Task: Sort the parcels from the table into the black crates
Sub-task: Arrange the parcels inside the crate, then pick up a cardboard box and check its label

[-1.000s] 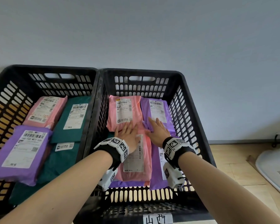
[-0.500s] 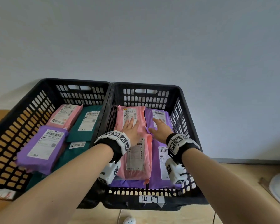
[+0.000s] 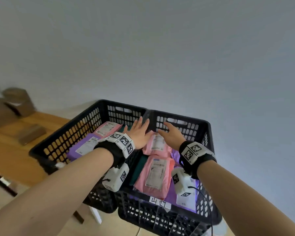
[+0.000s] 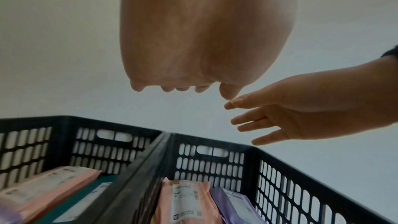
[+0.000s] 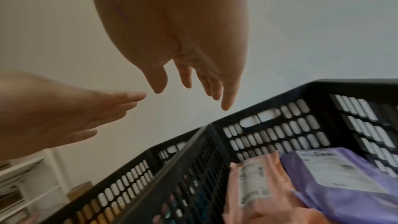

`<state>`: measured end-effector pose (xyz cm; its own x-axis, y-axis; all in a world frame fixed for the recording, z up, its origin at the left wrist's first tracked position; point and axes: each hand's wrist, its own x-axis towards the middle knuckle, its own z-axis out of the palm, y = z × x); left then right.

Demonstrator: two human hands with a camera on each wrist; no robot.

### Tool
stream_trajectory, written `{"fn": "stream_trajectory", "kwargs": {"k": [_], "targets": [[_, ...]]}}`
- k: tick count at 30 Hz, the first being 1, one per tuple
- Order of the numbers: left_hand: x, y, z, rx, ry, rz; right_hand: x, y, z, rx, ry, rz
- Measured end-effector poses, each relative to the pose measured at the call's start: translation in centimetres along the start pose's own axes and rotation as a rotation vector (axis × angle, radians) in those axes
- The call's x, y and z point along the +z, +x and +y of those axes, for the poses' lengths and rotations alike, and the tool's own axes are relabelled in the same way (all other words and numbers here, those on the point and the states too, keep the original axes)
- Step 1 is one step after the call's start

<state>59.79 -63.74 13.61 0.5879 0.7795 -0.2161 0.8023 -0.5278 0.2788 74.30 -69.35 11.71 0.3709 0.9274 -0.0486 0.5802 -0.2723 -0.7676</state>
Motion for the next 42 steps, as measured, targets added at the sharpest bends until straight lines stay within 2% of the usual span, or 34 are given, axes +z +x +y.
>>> {"fn": "stream_trajectory", "kwargs": {"k": [5, 12, 19, 30, 36, 42], "targets": [[-2.4, -4.6, -4.0, -0.111, -0.030, 0.077, 2.6, -0.5, -4.8, -0.105, 0.049, -0.062], [-4.4, -9.9, -13.5, -0.252, -0.064, 0.171, 9.7, -1.1, -11.7, -0.187, 0.094, -0.141], [-5.4, -15.3, -25.2, -0.322, -0.069, 0.192, 20.0, -1.8, -19.6, -0.213, 0.099, -0.213], [-4.9, -23.1, -46.6, -0.421, -0.175, 0.116, 37.8, -2.8, -29.6, -0.161, -0.021, -0.239], [-3.5, -24.6, -54.2, -0.516, -0.253, 0.099, 45.3, -2.7, -32.1, -0.102, -0.044, -0.339], [-2.0, -21.6, -61.7, -0.548, -0.345, 0.084, 51.7, 1.0, -33.4, -0.071, -0.084, -0.406]]}}
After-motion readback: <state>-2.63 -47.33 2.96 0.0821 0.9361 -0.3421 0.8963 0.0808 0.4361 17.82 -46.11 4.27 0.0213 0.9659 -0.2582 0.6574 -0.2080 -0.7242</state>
